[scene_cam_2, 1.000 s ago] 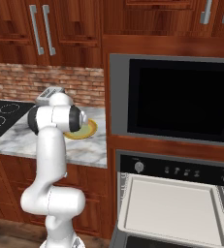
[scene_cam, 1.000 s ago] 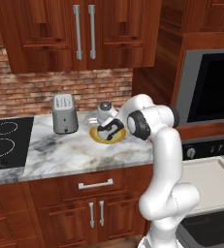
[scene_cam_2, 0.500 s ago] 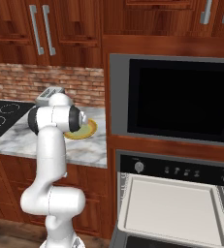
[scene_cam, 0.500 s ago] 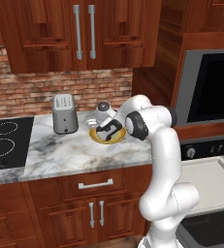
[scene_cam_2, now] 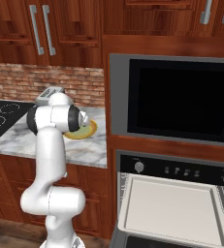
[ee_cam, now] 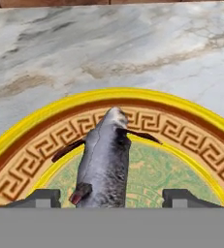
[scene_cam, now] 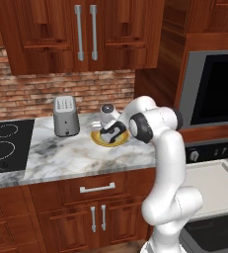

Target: Take the fish from the oven and place it on the plate on the counter.

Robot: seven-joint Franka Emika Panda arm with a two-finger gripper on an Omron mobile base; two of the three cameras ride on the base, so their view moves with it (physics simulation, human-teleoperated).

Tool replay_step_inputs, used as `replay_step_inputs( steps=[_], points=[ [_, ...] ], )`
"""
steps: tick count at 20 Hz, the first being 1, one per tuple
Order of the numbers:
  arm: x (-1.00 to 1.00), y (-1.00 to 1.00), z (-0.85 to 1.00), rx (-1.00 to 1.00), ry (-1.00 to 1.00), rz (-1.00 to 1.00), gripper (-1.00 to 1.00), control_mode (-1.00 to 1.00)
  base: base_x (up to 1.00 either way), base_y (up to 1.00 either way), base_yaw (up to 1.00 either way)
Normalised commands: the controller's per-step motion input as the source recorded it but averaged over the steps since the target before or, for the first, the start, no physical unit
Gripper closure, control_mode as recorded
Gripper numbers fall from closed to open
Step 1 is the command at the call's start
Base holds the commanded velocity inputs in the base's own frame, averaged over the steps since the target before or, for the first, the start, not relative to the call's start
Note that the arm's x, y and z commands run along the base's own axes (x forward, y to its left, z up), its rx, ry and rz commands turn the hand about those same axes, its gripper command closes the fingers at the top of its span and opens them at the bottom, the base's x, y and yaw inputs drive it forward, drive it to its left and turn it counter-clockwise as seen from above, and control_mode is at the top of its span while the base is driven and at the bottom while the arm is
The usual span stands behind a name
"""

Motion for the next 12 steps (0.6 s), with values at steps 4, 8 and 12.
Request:
replay_step_inputs(
  steps=[4,8,12],
  points=[
    [-0.21,-0.01,0.36,0.01,0.00,-0.10,-1.00,-1.00,0.00,0.00,0.00],
    [-0.79,0.00,0.56,0.01,-0.10,-0.09,-1.00,-1.00,0.00,0.00,0.00],
    [-1.00,0.00,0.49,0.00,-0.17,-0.03,-1.00,-1.00,0.00,0.00,0.00]
  ],
)
